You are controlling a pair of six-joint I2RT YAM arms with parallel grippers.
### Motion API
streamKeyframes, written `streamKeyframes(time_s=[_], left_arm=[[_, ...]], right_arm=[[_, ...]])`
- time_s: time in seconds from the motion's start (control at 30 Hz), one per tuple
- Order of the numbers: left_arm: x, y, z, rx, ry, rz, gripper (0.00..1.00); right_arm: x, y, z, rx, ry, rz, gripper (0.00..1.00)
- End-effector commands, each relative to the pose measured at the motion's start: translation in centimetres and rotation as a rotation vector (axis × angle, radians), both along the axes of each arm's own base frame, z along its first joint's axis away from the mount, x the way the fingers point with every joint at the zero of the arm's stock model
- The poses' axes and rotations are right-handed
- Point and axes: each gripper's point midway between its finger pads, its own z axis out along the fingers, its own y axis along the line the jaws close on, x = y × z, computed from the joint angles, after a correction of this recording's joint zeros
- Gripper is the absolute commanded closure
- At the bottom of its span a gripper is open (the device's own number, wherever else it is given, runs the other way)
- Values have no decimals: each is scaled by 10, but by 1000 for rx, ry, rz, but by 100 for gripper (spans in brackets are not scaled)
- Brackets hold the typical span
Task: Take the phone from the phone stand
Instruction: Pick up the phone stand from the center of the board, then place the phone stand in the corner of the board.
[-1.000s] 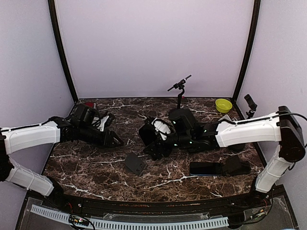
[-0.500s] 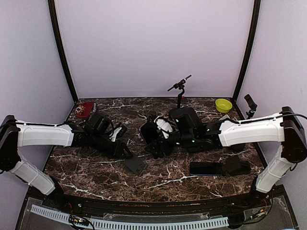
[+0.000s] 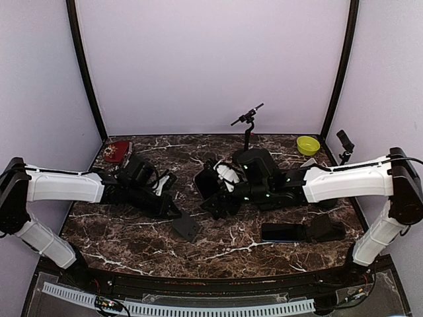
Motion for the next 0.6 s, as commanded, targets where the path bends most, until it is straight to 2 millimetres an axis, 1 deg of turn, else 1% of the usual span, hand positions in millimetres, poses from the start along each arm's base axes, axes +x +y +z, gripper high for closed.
streamKeyframes(time_s=[0.0, 0.1, 0.23, 0.3, 0.33, 0.57], left_arm=[[6, 16, 7, 32, -34, 35, 100], [11, 30, 16, 28, -44, 58, 100], [28, 61, 32, 51, -88, 127, 100], [33, 78, 38, 86, -103, 153, 100], [40, 89, 42, 98, -110, 182, 100], [65, 148, 66, 158, -163, 281, 100]], right_arm=[[7, 2, 34, 111, -48, -11, 45], [7, 2, 35, 117, -49, -9, 45], [6, 2, 35, 125, -47, -6, 45], [6, 2, 35, 128, -47, -5, 45], [6, 2, 35, 129, -48, -4, 45], [7, -1, 37, 137, -52, -6, 45]])
